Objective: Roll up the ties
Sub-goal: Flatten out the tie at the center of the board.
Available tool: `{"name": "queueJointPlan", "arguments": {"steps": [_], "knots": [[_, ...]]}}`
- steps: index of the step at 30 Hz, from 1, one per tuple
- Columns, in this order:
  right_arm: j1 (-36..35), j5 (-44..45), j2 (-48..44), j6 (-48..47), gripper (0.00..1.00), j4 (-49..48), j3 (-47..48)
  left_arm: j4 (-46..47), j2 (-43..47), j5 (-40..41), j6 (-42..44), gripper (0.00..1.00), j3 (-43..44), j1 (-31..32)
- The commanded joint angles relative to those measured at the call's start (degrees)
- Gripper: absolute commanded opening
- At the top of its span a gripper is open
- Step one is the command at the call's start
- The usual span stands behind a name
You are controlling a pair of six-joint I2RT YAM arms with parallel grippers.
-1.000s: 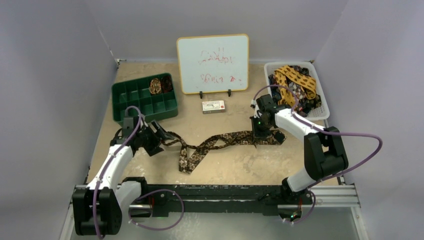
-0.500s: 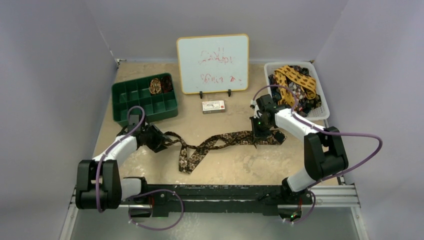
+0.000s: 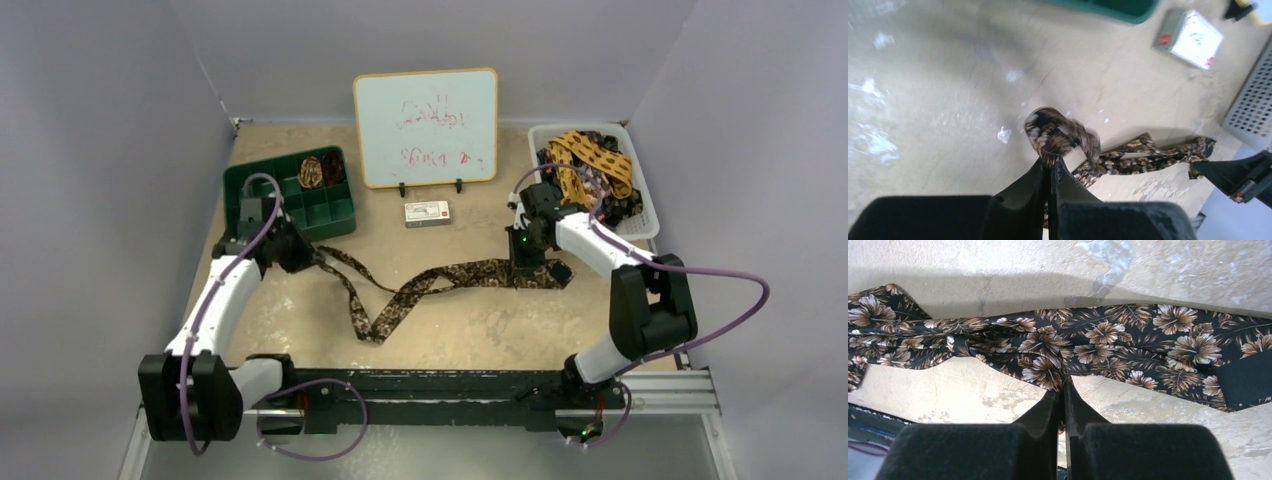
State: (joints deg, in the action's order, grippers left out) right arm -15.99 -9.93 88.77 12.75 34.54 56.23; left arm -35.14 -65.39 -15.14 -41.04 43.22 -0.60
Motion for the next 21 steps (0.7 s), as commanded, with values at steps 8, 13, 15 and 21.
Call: {"name": "queueJointPlan", "arguments": {"steps": [8, 13, 15, 21], "knots": [[4.70, 0.34, 3.01, -0.05, 0.08, 1.53, 4.51, -15.43, 2.22, 4.38, 19.47, 0.00, 15.30, 0.22], [6.82, 2.02, 4.15, -0.81, 0.09, 0.68, 5.91, -14.96, -3.65, 1.06, 20.46, 0.01, 15.38, 0.23], [7.27, 0.70, 4.88, -1.60, 0.09, 1.32, 6.89, -14.99, -6.09, 0.78, 19.81, 0.05, 15.21, 0.24], [7.29, -0.78, 5.66, -4.51, 0.28, 4.14, 10.07, -13.70, -14.78, -6.52, 18.77, 0.31, 13.03, 6.07]]}}
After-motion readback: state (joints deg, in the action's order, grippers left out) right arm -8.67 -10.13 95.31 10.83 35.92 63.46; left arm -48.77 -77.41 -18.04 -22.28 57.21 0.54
